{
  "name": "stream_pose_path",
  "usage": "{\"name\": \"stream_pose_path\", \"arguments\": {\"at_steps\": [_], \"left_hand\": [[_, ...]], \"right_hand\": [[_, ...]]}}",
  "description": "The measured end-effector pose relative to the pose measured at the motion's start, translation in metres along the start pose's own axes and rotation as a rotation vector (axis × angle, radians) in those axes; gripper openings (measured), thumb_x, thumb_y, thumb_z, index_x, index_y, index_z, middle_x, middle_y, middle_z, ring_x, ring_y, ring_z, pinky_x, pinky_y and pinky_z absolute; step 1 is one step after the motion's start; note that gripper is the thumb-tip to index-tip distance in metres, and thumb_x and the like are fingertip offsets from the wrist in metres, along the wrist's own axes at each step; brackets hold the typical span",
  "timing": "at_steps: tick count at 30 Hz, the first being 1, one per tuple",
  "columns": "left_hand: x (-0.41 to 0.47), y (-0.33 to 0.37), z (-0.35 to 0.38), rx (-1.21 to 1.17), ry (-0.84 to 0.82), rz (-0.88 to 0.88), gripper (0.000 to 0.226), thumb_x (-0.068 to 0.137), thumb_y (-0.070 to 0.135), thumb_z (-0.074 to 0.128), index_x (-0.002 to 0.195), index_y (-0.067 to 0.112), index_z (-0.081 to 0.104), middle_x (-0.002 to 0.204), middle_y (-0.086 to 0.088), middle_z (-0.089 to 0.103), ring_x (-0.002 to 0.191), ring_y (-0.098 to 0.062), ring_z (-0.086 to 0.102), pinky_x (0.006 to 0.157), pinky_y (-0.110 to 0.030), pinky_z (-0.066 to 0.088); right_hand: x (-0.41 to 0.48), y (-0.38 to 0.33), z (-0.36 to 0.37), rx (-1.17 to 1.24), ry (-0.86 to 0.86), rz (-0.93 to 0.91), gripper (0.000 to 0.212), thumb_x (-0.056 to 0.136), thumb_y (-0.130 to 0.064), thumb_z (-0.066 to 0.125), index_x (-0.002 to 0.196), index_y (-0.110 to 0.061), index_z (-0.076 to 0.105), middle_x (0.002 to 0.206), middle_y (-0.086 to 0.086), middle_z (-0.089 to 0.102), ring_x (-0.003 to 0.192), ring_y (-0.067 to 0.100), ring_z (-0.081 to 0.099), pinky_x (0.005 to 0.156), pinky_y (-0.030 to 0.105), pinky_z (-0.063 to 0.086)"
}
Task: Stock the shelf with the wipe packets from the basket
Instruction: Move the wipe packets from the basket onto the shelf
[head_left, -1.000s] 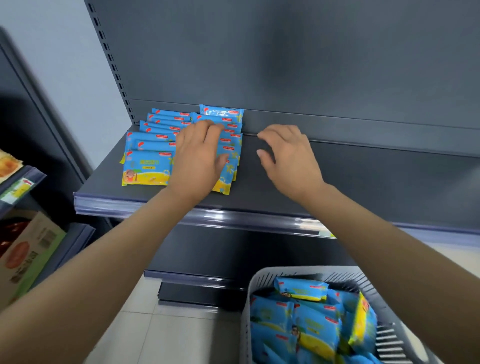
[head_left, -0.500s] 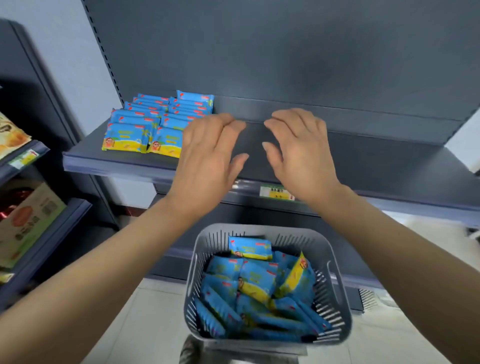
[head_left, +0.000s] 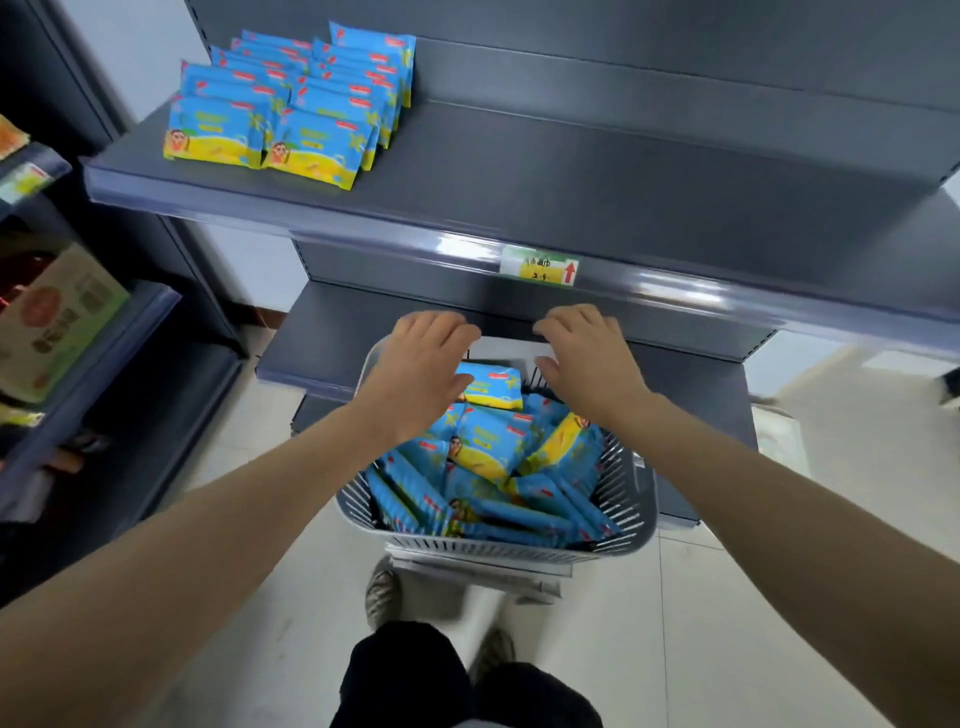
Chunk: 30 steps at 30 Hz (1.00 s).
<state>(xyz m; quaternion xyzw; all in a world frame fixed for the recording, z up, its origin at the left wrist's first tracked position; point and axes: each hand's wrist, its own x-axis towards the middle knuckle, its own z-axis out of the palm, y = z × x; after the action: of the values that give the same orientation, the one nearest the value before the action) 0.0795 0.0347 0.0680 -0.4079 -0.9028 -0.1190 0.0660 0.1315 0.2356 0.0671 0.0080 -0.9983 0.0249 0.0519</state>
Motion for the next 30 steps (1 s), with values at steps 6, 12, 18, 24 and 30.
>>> {"name": "stream_pose_path", "arguments": {"at_steps": [6,12,18,24,30], "left_hand": [[0.0,-0.025,0.065,-0.021,-0.212,-0.013,0.042,0.086,0.025,0.062,0.122,0.008,0.051,0.123,-0.011,0.051,0.116,-0.029,0.045,0.101,-0.034,0.025],[-0.002,-0.046,0.104,-0.025,-0.269,-0.033,0.045,0.083,0.022,0.066,0.124,0.011,0.053,0.123,-0.01,0.053,0.118,-0.028,0.046,0.102,-0.035,0.027],[-0.008,-0.052,0.126,-0.032,-0.279,-0.029,0.044,0.081,0.022,0.068,0.122,0.009,0.055,0.117,-0.011,0.056,0.112,-0.03,0.049,0.099,-0.037,0.03],[0.005,-0.043,0.149,-0.081,-0.451,0.011,0.059,0.082,0.028,0.067,0.135,0.014,0.043,0.14,-0.006,0.041,0.129,-0.025,0.036,0.108,-0.033,0.02],[0.029,-0.034,0.165,0.011,-0.73,0.067,0.087,0.075,0.036,0.073,0.145,0.016,0.025,0.151,-0.003,0.027,0.137,-0.025,0.023,0.114,-0.035,0.014]], "right_hand": [[0.007,0.015,0.062,0.069,-0.265,0.083,0.038,0.089,-0.023,0.051,0.125,-0.011,0.051,0.133,0.01,0.05,0.123,0.03,0.04,0.099,0.04,0.034],[0.026,0.009,0.1,0.247,-0.343,0.146,0.056,0.089,-0.018,0.055,0.141,-0.008,0.035,0.141,0.016,0.043,0.128,0.033,0.039,0.104,0.037,0.033],[0.037,-0.007,0.126,0.26,-0.326,0.215,0.039,0.095,-0.025,0.05,0.131,-0.011,0.045,0.121,0.019,0.059,0.112,0.037,0.053,0.086,0.04,0.045],[0.03,0.006,0.107,0.363,-0.148,0.247,0.026,0.095,-0.022,0.048,0.114,-0.009,0.057,0.109,0.016,0.063,0.102,0.037,0.057,0.081,0.041,0.047],[0.02,0.023,0.073,0.439,0.004,0.232,0.025,0.094,-0.02,0.049,0.115,-0.009,0.057,0.106,0.014,0.064,0.093,0.036,0.061,0.078,0.041,0.048]]}}
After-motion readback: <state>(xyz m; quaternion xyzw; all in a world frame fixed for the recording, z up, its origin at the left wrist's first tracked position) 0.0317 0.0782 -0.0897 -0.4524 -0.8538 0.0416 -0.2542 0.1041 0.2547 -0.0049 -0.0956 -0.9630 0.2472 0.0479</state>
